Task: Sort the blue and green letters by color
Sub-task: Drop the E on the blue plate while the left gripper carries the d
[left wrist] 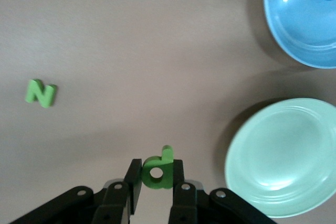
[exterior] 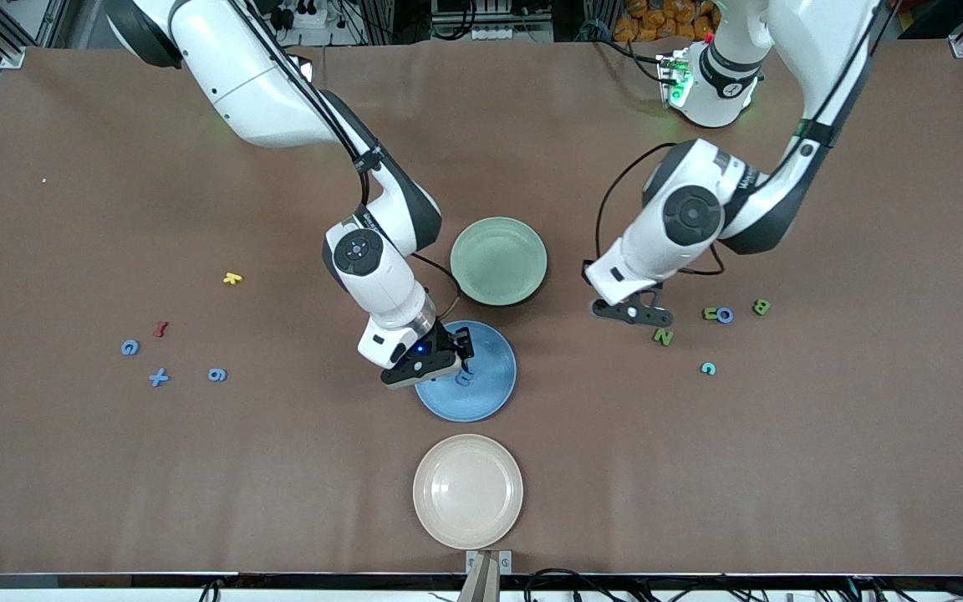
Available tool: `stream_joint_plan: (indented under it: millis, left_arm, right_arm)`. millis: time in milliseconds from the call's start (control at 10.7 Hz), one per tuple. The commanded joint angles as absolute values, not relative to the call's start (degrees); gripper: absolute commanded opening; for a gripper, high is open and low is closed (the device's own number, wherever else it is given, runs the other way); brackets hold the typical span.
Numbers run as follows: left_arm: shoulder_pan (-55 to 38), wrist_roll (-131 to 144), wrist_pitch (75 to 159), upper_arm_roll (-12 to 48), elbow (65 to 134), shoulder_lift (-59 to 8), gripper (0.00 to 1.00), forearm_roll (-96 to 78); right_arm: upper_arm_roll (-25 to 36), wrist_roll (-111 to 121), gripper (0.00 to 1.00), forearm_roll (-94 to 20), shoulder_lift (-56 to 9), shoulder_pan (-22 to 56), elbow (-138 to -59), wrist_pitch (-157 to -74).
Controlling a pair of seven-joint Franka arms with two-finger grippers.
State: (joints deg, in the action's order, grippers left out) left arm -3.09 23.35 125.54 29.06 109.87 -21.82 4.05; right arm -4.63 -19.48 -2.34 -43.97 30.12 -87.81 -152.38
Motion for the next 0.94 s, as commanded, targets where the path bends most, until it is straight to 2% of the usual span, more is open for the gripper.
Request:
stream_joint_plan:
  millis: [0,281,468,562,656,843]
  left_arm:
    - [-10.17,37.47,124.54,28.92,106.19,-24.85,0.0,5.01]
    - [-17.38,47.69,124.72,28.57,100.39,-30.92,0.0,5.1]
    - [-20.9,50.09,124.89,27.26,99.06,-32.34,0.0,5.88]
    - [-21.87,50.62,124.89,26.81,98.97,-32.78,0.3,7.19]
    - [-22.06,52.19,124.89,26.72,98.01,-33.48,0.99,8.77]
    - [-22.67,55.97,124.89,26.81,97.91,-33.14,1.0,13.87]
  right_arm:
    - [-4.83,-20.48,1.0,0.69,-40.89,26.56,-88.67,-144.35]
    - [-4.66,-20.57,1.0,0.97,-35.09,20.15,-92.36,-136.0]
    - [-4.31,-20.39,1.0,1.05,-32.36,16.19,-92.46,-129.67]
    - [-3.7,-20.48,1.0,1.14,-31.73,14.52,-92.55,-127.12]
    - [-3.17,-19.78,1.0,1.4,-30.77,12.41,-92.72,-126.31]
    - [-2.99,-15.32,1.0,1.76,-29.8,7.06,-93.43,-126.48]
